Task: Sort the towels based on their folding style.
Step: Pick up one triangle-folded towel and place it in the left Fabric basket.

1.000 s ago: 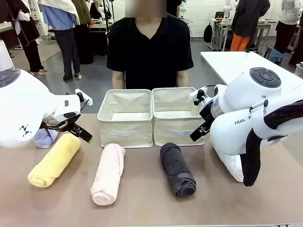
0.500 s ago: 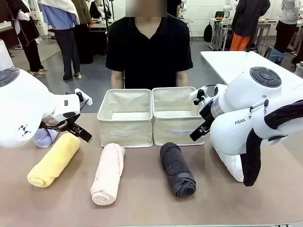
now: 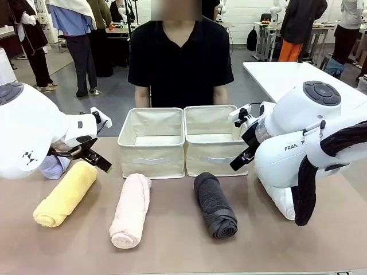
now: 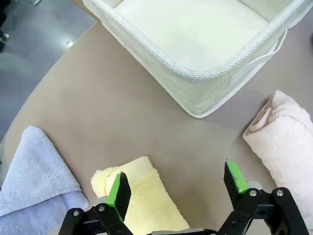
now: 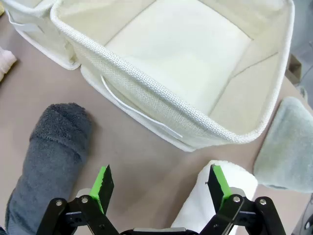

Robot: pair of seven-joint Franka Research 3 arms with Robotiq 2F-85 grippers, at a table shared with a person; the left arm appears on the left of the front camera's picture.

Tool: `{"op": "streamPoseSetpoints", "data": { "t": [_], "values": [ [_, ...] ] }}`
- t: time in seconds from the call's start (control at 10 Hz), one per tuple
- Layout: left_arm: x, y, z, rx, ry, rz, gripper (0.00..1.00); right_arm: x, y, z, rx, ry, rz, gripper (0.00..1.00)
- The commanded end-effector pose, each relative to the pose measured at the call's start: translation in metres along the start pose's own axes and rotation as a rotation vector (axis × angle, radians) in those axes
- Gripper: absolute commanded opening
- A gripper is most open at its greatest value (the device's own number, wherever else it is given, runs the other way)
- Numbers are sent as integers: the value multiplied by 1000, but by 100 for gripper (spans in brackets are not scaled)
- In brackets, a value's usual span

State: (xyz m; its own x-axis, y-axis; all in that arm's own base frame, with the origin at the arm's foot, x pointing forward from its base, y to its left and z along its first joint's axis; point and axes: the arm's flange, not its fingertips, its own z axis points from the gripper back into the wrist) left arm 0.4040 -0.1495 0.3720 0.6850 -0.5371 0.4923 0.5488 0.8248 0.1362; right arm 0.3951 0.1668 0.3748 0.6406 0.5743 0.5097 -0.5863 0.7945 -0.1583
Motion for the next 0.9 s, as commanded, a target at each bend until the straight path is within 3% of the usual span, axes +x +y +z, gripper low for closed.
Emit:
{"op": "streamPoseSetpoints", "data": {
  "t": [0.0, 0.2, 0.3, 0.6, 0.8],
  "values": [
    [0, 0, 0, 0, 0, -1, 100, 0, 0, 0, 0, 0, 0, 100],
    [0, 0, 0, 0, 0, 0, 100, 0, 0, 0, 0, 0, 0, 100],
    [25, -1, 43, 79, -6, -44, 100, 24, -3, 51, -36, -18, 13, 100],
    [102, 4, 123, 208, 193, -125, 100, 105, -40, 162, -58, 66, -78, 100],
    [130, -11, 185, 232, 171, -135, 100, 130, -40, 226, -125, 37, -111, 100]
  ]
}}
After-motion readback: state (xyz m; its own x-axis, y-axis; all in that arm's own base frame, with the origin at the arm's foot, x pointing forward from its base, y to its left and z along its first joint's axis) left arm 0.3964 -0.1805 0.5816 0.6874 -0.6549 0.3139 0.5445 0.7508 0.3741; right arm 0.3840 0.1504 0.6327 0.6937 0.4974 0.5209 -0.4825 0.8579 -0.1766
